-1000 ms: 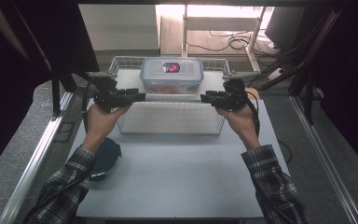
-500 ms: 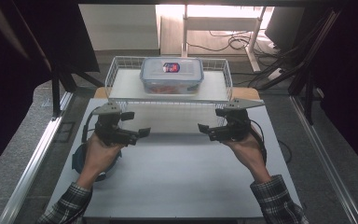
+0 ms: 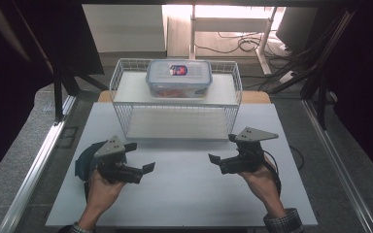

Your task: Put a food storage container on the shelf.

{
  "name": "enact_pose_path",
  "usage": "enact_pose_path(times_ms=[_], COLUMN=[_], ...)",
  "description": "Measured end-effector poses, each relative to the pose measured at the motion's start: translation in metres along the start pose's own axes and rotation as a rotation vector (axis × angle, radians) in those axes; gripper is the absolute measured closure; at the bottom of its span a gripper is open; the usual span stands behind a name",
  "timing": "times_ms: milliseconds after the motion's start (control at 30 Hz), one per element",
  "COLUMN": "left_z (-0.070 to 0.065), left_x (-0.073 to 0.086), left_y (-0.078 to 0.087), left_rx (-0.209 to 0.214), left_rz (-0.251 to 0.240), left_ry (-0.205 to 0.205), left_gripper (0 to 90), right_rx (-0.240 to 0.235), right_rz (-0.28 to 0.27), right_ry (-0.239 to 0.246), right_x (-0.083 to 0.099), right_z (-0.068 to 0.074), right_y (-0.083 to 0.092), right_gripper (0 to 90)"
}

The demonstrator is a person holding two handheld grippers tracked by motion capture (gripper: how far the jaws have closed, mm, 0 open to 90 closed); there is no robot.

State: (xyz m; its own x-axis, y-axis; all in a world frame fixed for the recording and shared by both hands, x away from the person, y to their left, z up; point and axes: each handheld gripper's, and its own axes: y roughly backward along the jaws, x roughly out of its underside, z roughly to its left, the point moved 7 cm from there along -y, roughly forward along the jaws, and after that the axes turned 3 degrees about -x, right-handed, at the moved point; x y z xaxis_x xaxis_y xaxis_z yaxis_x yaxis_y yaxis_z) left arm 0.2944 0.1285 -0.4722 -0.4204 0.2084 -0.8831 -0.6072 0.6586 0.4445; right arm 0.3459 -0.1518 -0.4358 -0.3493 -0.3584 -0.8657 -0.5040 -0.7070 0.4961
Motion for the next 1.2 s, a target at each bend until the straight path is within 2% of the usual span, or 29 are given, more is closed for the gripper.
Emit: enact_pose_path(times_ms=[67, 133, 267, 300, 367, 433, 600, 700, 733, 867, 1000, 1133, 1200], left_z=[-0.005, -0.009, -0.017, -0.020, -0.021, -0.022, -0.025, -0.028, -0.030, -0.032, -0.032, -0.030, -0.029], left_x=[0.010, 0.019, 0.034, 0.042, 0.046, 0.053, 0.068, 0.076, 0.082, 0.089, 0.095, 0.098, 0.097], left_y=[0.000, 0.000, -0.002, -0.004, -0.005, -0.007, -0.012, -0.017, -0.020, -0.025, -0.030, -0.032, -0.031], left_rx=[0.003, 0.007, 0.002, 0.006, 0.001, -0.005, -0.018, -0.027, -0.034, -0.042, -0.062, -0.071, -0.068], left_rz=[-0.004, -0.019, -0.036, -0.020, -0.010, 0.012, 0.064, 0.093, 0.114, 0.138, 0.167, 0.181, 0.176], left_ry=[0.002, 0.007, -0.020, -0.031, -0.035, -0.041, -0.047, -0.055, -0.069, -0.087, -0.111, -0.102, -0.095], left_gripper=[3.6, 3.9, 4.6, 4.5, 4.3, 4.1, 4.7, 5.0, 4.9, 4.3, 3.6, 3.6, 3.6], right_rx=[0.016, 0.014, 0.021, 0.019, 0.019, 0.044, 0.064, 0.065, 0.064, 0.063, 0.097, 0.073, 0.071], right_rz=[0.003, 0.011, 0.004, -0.004, -0.009, -0.031, -0.045, -0.029, -0.024, -0.008, 0.036, 0.074, 0.093], right_ry=[0.002, 0.001, -0.003, -0.014, -0.016, -0.025, -0.030, -0.024, -0.019, -0.014, 0.025, -0.001, 0.009], right_x=[0.013, 0.017, 0.028, 0.034, 0.037, 0.046, 0.060, 0.070, 0.076, 0.085, 0.096, 0.107, 0.110], right_z=[0.001, 0.002, 0.006, 0.009, 0.010, 0.014, 0.018, 0.022, 0.023, 0.025, 0.024, 0.024, 0.024], right_y=[0.002, 0.002, 0.005, 0.006, 0.007, 0.011, 0.014, 0.014, 0.013, 0.010, 0.006, -0.001, -0.004], right_gripper=[1.0, 0.9, 0.9, 0.8, 0.8, 1.0, 1.3, 1.3, 1.4, 1.4, 1.6, 1.8, 1.8])
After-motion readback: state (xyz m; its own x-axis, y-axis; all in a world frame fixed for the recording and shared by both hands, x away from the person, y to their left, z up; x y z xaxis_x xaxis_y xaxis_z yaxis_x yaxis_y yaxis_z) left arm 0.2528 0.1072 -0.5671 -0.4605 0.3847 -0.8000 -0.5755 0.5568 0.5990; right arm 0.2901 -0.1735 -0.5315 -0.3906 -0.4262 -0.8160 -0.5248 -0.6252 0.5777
